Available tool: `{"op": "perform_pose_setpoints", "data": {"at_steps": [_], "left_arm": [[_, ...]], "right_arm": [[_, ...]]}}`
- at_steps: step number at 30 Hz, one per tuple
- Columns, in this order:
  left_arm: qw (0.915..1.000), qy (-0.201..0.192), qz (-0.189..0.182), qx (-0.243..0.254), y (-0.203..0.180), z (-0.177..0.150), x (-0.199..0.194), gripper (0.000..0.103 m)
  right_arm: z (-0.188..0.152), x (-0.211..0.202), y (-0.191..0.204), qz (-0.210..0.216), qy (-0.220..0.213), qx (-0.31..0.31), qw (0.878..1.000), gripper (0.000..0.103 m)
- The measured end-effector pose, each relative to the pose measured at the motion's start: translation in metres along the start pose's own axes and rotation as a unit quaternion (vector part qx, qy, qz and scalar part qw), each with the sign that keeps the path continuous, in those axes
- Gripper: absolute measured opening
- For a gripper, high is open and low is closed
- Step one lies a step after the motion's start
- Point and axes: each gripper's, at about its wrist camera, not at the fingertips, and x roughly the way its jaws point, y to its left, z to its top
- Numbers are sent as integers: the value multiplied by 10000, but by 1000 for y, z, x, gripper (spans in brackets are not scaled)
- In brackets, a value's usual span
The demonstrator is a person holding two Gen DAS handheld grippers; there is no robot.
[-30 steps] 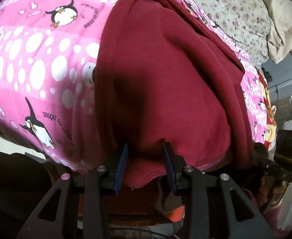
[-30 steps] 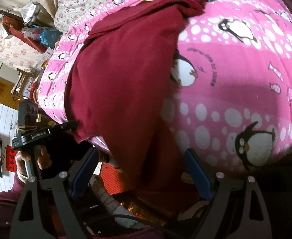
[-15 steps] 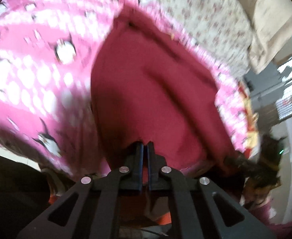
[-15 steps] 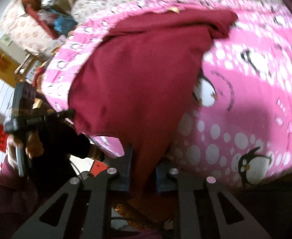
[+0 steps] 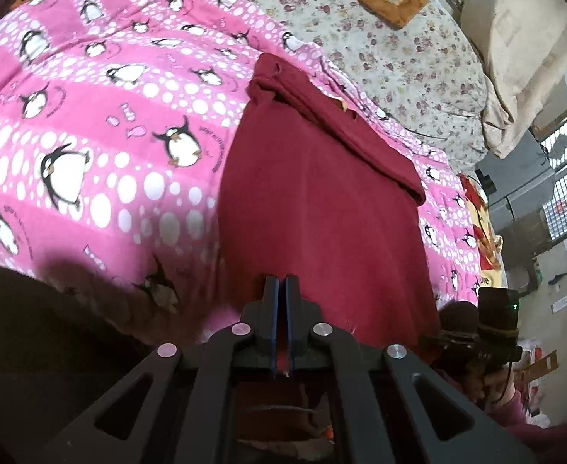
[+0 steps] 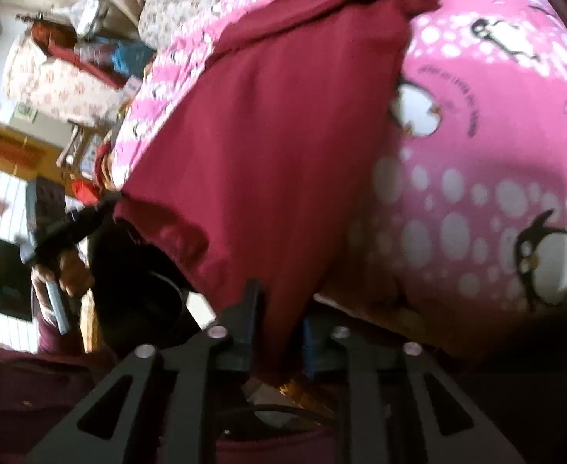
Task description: Fold small clothes
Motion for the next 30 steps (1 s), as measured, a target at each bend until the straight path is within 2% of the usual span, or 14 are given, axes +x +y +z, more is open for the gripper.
{"op": "perform_pose_setpoints", "data": {"at_steps": [2, 5, 12, 18, 20, 24, 30], "left_arm": [[10000, -1, -5, 78, -5, 4, 3, 0], [10000, -41, -20, 68, -7, 9, 3, 0], [9986, -475, -187, 107, -15, 49, -12, 0], [9954, -807, -231, 459, -39, 115, -2, 0], [9948, -859, -275, 481, -45, 142, 9, 0], [9941, -974, -245, 405, -54, 199, 46, 0], [9957, -911, -154, 77, -51, 260, 113, 0]], "right_arm": [[0, 1, 5, -63, 31, -141, 9999, 30], [-1, -7, 15, -151, -95, -452, 9988, 14], [20, -73, 23, 522, -1046, -495, 9919, 13], [72, -109, 12, 561, -1947, -292, 9788, 13], [92, -111, 8, 575, -2106, -139, 9758, 13], [136, -112, -9, 285, -2267, 43, 9735, 13], [206, -98, -51, -22, -2328, 537, 9710, 13]]}}
